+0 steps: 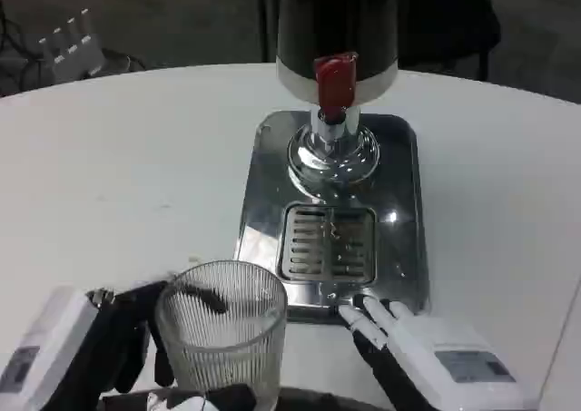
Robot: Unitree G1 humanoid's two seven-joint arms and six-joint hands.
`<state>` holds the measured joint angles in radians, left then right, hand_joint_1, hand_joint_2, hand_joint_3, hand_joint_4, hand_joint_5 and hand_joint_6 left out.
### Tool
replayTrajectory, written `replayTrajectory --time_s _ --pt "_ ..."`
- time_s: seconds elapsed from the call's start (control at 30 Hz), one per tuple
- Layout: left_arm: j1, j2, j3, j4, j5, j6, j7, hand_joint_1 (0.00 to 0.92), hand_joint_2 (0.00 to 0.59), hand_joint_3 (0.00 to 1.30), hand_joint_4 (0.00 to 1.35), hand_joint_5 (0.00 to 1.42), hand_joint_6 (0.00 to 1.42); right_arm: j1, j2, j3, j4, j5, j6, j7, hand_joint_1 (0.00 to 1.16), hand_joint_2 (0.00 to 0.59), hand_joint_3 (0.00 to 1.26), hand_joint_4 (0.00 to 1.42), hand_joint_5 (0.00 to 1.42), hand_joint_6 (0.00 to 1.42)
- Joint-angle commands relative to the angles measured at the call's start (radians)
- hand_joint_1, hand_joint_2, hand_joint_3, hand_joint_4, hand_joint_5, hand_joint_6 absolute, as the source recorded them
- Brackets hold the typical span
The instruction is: Grasp the cup under the faucet to collect the drink, then remove the cup.
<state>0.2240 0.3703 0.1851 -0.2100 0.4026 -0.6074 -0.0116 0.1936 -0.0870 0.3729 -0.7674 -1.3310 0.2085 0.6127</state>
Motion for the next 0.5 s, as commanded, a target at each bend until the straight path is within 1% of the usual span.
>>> replayTrajectory --time_s 0.03,0.5 --pt "0.002 -0.006 0.006 -0.011 -0.015 -0.02 0.024 0.477 0.141 1.03 1.13 1.35 1.42 0.009 0.006 0.001 -0.014 -0.007 -0.01 0.011 0.37 0.461 0.08 0.0 0.0 0.0" --pt "-0.004 -0.008 0.003 -0.01 -0.013 -0.018 0.024 0.477 0.141 1.03 1.13 1.35 1.42 0.015 0.01 -0.005 -0.024 -0.011 -0.007 0.009 0.38 0.461 0.08 0.0 0.0 0.0"
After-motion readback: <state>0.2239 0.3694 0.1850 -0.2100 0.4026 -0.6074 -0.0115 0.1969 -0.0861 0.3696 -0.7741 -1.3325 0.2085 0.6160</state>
